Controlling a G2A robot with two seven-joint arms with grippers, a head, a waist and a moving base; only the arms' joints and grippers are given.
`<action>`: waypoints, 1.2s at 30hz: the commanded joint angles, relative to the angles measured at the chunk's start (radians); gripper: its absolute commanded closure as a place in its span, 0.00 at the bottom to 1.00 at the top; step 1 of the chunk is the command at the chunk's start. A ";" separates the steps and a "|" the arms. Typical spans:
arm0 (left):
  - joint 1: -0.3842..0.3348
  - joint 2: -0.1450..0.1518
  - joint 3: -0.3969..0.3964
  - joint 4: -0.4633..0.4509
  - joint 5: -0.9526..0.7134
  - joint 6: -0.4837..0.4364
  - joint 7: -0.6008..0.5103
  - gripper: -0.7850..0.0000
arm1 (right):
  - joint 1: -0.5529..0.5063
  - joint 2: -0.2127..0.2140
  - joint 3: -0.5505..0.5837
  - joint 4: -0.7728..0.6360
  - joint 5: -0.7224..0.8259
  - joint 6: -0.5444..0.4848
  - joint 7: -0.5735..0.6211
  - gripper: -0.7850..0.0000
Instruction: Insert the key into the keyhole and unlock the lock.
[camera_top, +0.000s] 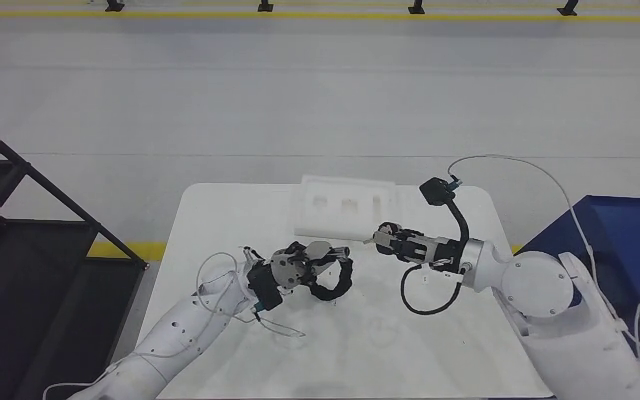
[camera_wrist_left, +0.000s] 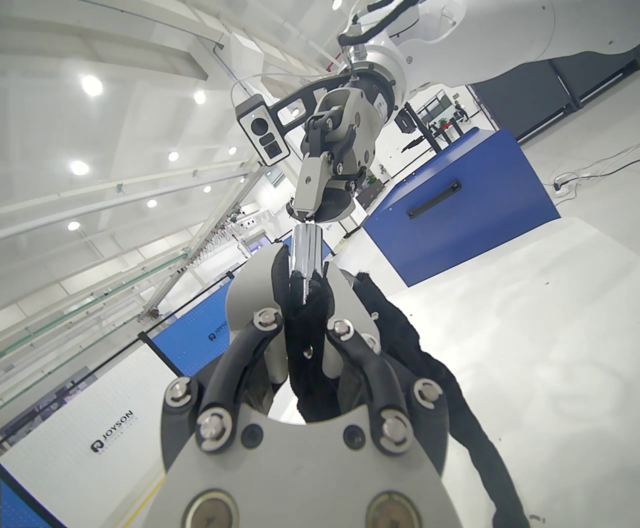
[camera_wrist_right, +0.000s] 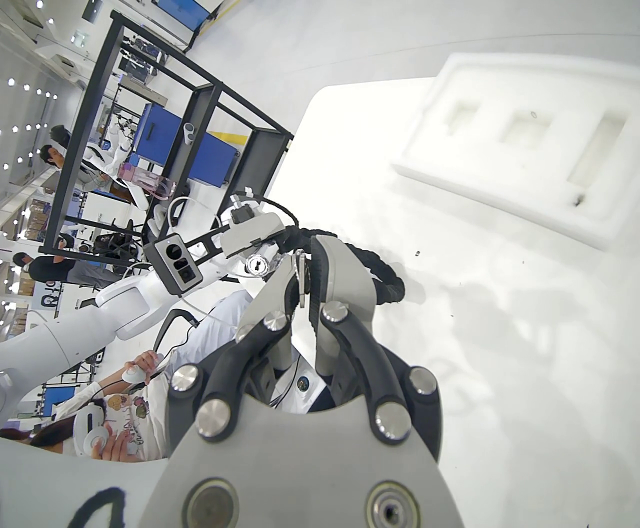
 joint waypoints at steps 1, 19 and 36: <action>0.000 -0.001 0.001 0.003 -0.001 -0.001 0.003 1.00 | 0.000 0.000 0.000 0.000 0.000 0.000 0.000 1.00; 0.038 -0.009 -0.022 -0.029 0.060 0.190 0.021 1.00 | -0.029 -0.001 0.015 -0.114 0.012 0.218 -0.046 1.00; 0.003 -0.078 0.017 0.125 0.052 0.438 0.152 1.00 | -0.063 -0.001 -0.049 -0.250 -0.092 0.349 -0.090 1.00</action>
